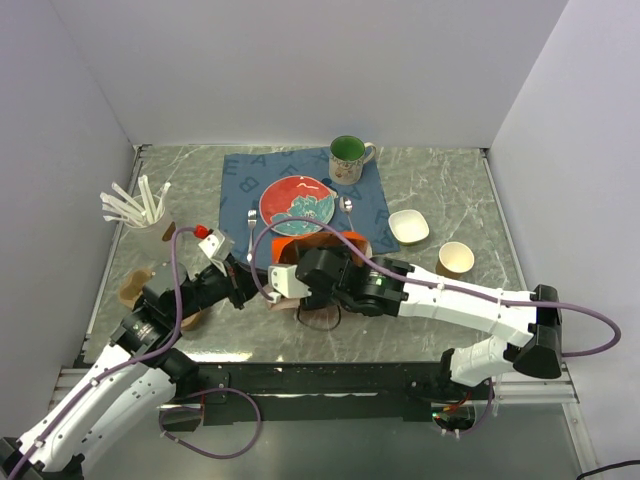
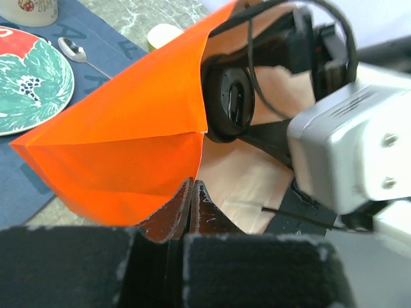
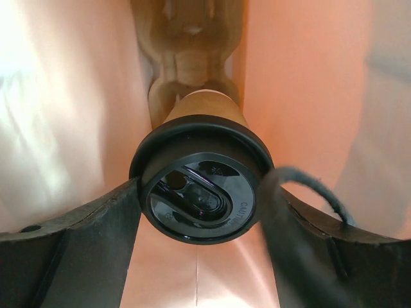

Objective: Pack the takeout coffee

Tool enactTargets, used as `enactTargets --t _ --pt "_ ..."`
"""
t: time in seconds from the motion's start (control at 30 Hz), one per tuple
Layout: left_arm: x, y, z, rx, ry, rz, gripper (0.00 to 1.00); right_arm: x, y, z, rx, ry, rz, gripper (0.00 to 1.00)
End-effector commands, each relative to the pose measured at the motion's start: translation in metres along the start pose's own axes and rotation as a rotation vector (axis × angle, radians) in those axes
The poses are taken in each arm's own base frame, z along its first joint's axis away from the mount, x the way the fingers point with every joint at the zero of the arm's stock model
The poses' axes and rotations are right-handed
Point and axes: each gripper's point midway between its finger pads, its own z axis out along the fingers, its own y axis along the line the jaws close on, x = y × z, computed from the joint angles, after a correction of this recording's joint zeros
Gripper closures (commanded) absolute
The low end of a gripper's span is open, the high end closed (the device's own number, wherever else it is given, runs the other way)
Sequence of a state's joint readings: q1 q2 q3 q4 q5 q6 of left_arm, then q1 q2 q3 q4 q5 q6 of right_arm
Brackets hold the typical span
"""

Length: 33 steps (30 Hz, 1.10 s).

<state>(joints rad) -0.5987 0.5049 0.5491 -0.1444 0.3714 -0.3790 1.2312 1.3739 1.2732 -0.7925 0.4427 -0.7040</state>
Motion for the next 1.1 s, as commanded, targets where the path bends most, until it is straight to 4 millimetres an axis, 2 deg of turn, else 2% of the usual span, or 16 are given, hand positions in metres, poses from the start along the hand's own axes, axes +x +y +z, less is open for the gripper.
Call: enactTargets --t 0.0,0.1,0.3,0.47,0.63,0.77,0.9,1.07 --pt "-0.003 -0.005 0.000 0.028 0.007 0.018 0.99 -0.019 -0.027 -0.013 0.064 -0.080 0.027 0.51" --pt "-0.001 -0.006 0.001 0.035 0.014 0.020 0.99 -0.011 -0.022 -0.007 0.057 -0.067 -0.012 0.51" --pt "-0.002 -0.007 0.000 0.031 0.020 0.017 0.99 -0.005 -0.029 0.002 0.086 -0.054 -0.068 0.51" --pt "-0.009 -0.009 -0.003 0.025 -0.012 -0.009 0.99 -0.004 -0.015 0.008 0.044 -0.079 -0.081 0.51" --pt "-0.009 -0.003 -0.006 -0.023 -0.006 -0.041 0.99 -0.006 -0.005 0.010 0.005 -0.108 -0.080 0.51" --pt "-0.007 0.005 -0.006 -0.067 0.011 -0.041 0.99 -0.010 -0.010 0.018 0.049 -0.121 -0.096 0.51" --pt "-0.011 0.002 -0.006 -0.059 -0.002 -0.048 0.99 -0.016 -0.013 0.026 0.060 -0.126 -0.129 0.51" --pt "-0.012 0.001 -0.004 -0.057 -0.003 -0.068 0.99 -0.021 -0.021 0.028 0.075 -0.147 -0.139 0.52"
